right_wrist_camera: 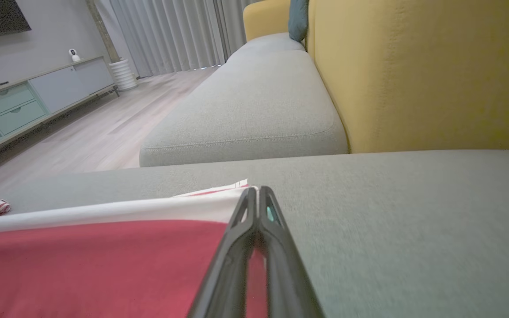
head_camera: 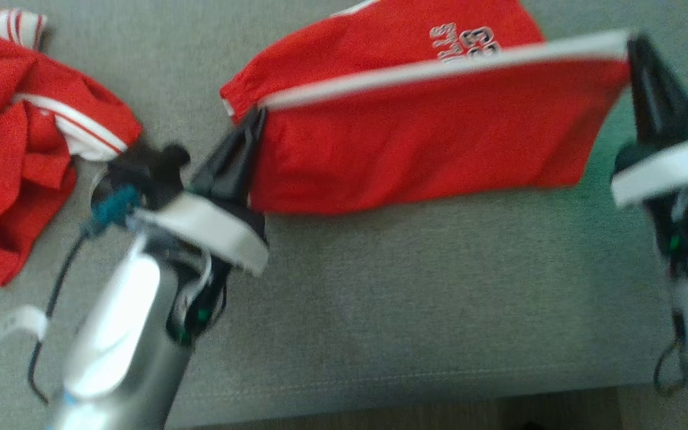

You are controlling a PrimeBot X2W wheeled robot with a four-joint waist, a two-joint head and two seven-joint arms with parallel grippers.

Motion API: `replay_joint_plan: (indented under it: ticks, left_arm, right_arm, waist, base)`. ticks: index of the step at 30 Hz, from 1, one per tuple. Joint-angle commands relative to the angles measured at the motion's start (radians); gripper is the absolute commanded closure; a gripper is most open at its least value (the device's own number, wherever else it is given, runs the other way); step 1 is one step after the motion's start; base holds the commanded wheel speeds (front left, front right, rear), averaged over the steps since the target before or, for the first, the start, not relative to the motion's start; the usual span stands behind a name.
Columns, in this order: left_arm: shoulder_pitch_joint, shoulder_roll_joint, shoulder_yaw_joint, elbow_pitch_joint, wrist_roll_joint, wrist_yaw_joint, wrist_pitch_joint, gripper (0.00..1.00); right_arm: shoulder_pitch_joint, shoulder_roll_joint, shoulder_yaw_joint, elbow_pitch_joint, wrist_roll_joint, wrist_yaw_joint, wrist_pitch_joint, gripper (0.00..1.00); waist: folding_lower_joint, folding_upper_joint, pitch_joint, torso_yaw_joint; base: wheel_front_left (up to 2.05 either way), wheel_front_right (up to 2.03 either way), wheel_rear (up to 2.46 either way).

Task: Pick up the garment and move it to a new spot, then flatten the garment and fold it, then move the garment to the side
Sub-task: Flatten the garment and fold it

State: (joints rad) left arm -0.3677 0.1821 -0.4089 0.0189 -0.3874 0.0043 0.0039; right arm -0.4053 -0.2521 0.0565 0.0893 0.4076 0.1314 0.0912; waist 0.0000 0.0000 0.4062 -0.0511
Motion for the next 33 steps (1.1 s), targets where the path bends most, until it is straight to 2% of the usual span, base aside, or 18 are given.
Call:
replay_joint_plan:
  ticks: [1, 13, 23, 24, 25, 27, 28, 33]
  left_arm:
    - [-0.07, 0.007, 0.049, 0.002, -0.007, -0.004, -0.02, 1.0]
    - [-0.399, -0.077, 0.023, 0.324, -0.033, -0.078, -0.07, 1.0]
    - [-0.475, -0.109, -0.028, 0.463, -0.065, -0.106, -0.104, 1.0]
    - [-0.476, -0.111, -0.034, 0.474, -0.068, -0.108, -0.105, 1.0]
    - [-0.476, -0.112, -0.04, 0.484, -0.07, -0.109, -0.106, 0.89]
    - [-0.468, -0.114, -0.047, 0.5, -0.072, -0.11, -0.118, 0.22]
    - [-0.459, -0.115, -0.048, 0.506, -0.074, -0.108, -0.126, 0.0]
    - [-0.402, -0.098, -0.045, 0.5, -0.042, -0.055, -0.2, 0.0]
  right_arm:
    - [-0.067, -0.027, 0.026, 0.016, 0.015, -0.001, -0.016, 1.0]
    - [-0.514, -0.068, 0.157, 0.461, 0.08, -0.001, -0.108, 1.0]
    - [-0.661, -0.074, 0.282, 0.67, 0.134, -0.001, -0.157, 1.0]
    - [-0.667, -0.072, 0.296, 0.683, 0.139, -0.001, -0.166, 0.57]
    - [-0.672, -0.072, 0.312, 0.691, 0.145, -0.001, -0.179, 0.02]
    - [-0.669, -0.077, 0.344, 0.704, 0.149, -0.001, -0.217, 0.0]
    - [-0.663, -0.083, 0.361, 0.707, 0.142, -0.001, -0.244, 0.0]
    - [-0.601, -0.102, 0.396, 0.693, 0.115, -0.001, -0.337, 0.0]
  waist:
    - [0.0, 0.0, 0.08, 0.038]
    - [0.0, 0.0, 0.179, 0.111]
    - [0.0, 0.0, 0.208, 0.125]
    - [0.0, 0.0, 0.208, 0.125]
    - [0.0, 0.0, 0.207, 0.124]
    - [0.0, 0.0, 0.197, 0.122]
    - [0.0, 0.0, 0.189, 0.12]
    - [0.0, 0.0, 0.132, 0.103]
  base:
    - [0.0, 0.0, 0.0]
    - [0.0, 0.0, 0.0]
    - [0.0, 0.0, 0.0]
    - [0.0, 0.0, 0.0]
    - [0.0, 0.0, 0.0]
    - [0.0, 0.0, 0.0]
    - [0.0, 0.0, 0.0]
    - [0.0, 0.0, 0.0]
